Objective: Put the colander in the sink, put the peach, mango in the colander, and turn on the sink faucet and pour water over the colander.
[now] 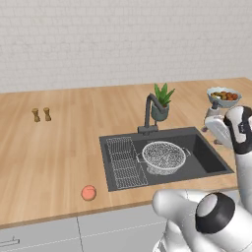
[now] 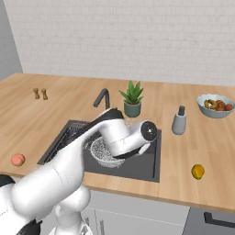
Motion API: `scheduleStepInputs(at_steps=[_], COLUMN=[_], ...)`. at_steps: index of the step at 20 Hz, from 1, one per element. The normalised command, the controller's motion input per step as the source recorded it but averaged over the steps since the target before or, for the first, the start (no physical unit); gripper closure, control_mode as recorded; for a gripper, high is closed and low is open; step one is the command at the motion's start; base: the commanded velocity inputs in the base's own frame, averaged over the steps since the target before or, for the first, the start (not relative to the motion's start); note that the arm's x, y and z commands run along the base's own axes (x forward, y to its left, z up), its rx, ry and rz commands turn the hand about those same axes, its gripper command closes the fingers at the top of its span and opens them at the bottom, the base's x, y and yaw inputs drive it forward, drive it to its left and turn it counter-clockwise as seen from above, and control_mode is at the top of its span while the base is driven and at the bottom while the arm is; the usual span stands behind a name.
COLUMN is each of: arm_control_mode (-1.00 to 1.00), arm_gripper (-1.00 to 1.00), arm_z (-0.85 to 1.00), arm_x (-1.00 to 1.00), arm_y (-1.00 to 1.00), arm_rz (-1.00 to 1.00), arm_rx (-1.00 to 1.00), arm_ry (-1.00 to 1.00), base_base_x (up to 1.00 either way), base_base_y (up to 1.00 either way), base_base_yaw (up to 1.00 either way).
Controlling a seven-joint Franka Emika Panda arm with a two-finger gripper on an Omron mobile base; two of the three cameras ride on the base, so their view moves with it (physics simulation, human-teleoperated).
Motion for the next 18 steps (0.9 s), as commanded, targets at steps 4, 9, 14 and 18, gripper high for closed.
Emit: scheduleStepInputs(at_steps=[4,9,14,18], arm_control_mode=[-1.0,-1.0,-1.0,-1.0], arm_gripper=[-1.0,-1.0,-1.0,-1.0], arm_z=[0.7,0.47,0.19,0.01], arm_x=[-0.45,-0.47,-0.31,-0.26], arm_y=[0.93,0.74,0.93,1.0], arm_rz=[0.0,0.0,0.05,0.11], arm_rx=[-0.06,-0.02,-0.06,-0.05], arm_ry=[0.05,0.09,0.17,0.21], base_base_x=[0.0,0.0,0.0,0.0], base_base_y=[0.0,0.0,0.0,0.0], base_base_yaw=[0.0,0.0,0.0,0.0])
